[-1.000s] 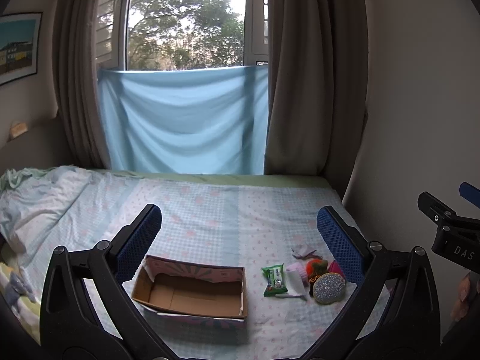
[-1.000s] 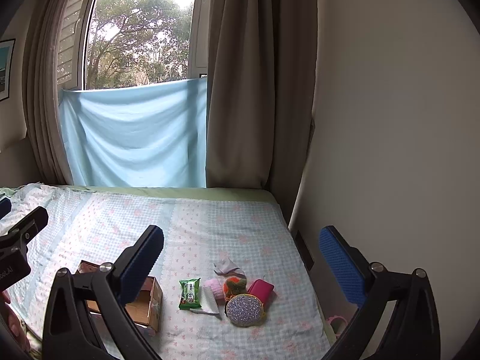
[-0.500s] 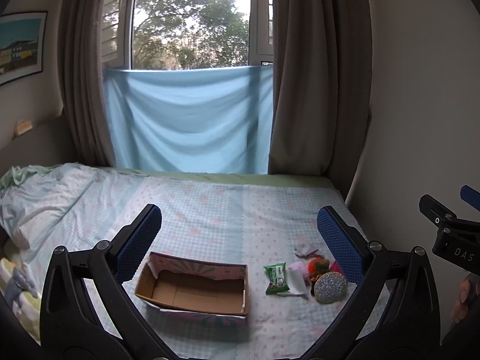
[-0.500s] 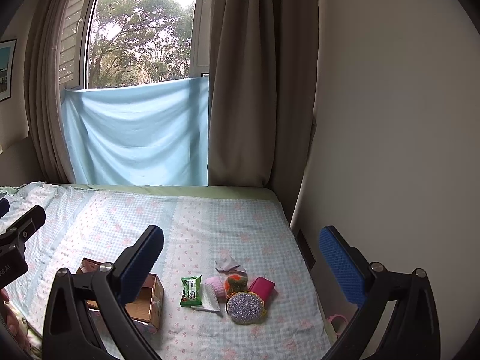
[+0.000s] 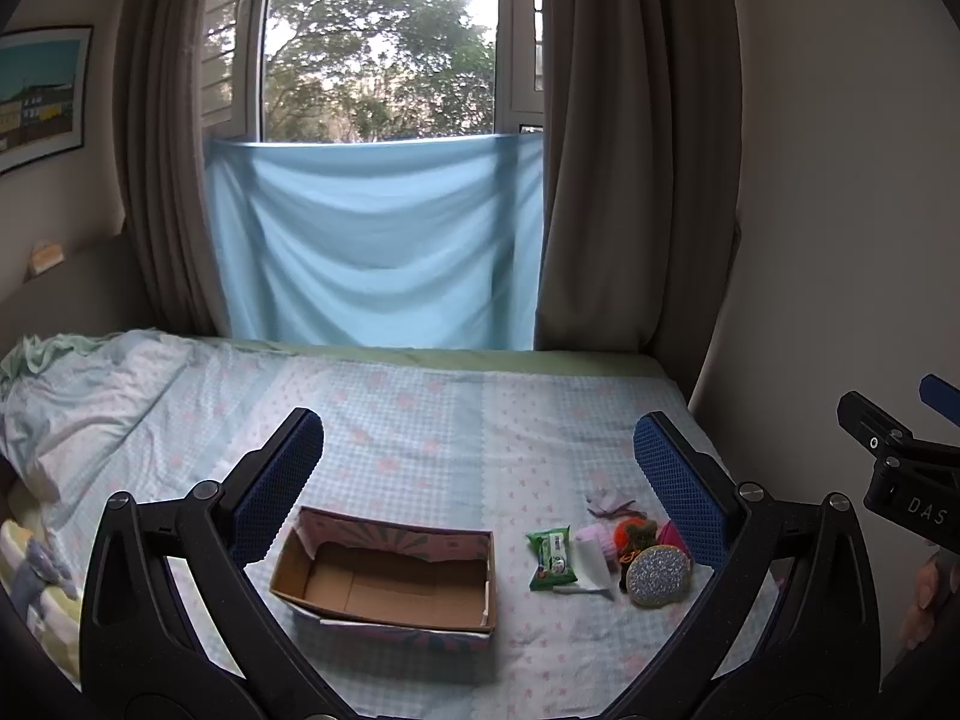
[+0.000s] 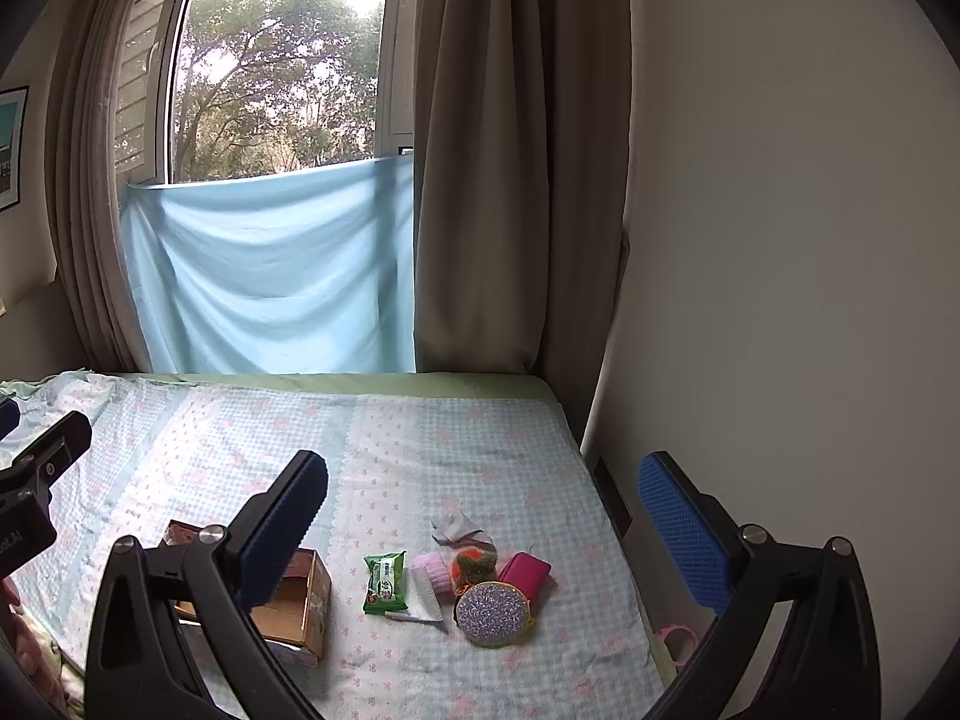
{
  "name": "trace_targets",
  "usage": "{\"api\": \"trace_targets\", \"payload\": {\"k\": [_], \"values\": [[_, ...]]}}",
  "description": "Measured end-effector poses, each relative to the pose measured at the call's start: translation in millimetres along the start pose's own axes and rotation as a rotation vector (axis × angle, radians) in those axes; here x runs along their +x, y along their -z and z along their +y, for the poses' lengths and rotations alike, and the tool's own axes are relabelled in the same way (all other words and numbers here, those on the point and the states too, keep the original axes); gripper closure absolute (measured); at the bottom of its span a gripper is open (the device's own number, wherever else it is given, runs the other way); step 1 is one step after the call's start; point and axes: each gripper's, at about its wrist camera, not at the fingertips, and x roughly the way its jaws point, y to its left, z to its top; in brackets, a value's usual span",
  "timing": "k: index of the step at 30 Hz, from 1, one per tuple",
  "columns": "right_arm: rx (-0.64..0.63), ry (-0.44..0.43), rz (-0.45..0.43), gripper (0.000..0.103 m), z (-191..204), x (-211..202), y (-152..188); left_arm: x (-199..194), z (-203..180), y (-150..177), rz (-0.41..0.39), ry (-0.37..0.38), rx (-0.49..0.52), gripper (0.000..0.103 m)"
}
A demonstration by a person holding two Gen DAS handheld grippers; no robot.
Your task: Organize soft objects
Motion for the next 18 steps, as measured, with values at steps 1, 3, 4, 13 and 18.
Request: {"api": "trace_targets", "payload": {"k": [1, 3, 4, 13, 18], "values": [[0.001, 0.001, 0.000, 0.000, -0.4, 0.4, -0.3, -0.1, 0.7, 0.2, 0.000, 0.001, 0.001, 0.000], [0.001, 0.003, 0.000, 0.000, -0.4, 0.8, -0.8, 0.4, 0.2, 1.0, 0.002, 0.003, 0.004, 0.000], [0.002, 0.003, -0.001, 0.000, -0.5, 1.0, -1.0, 0.8, 0.2, 1.1, 0.002, 0.004, 0.005, 0.000], [0.010, 0.006, 0.008, 0.000, 2.3, 1.0, -2.7, 6.4, 3.2, -0.5, 0.012, 0.002, -0.003, 0.000], [0.012, 0.012, 0.010, 0.000, 4.7, 1.1, -4.8, 8.1, 4.4, 0.0, 0.014, 0.000, 0.000, 0.000]]}}
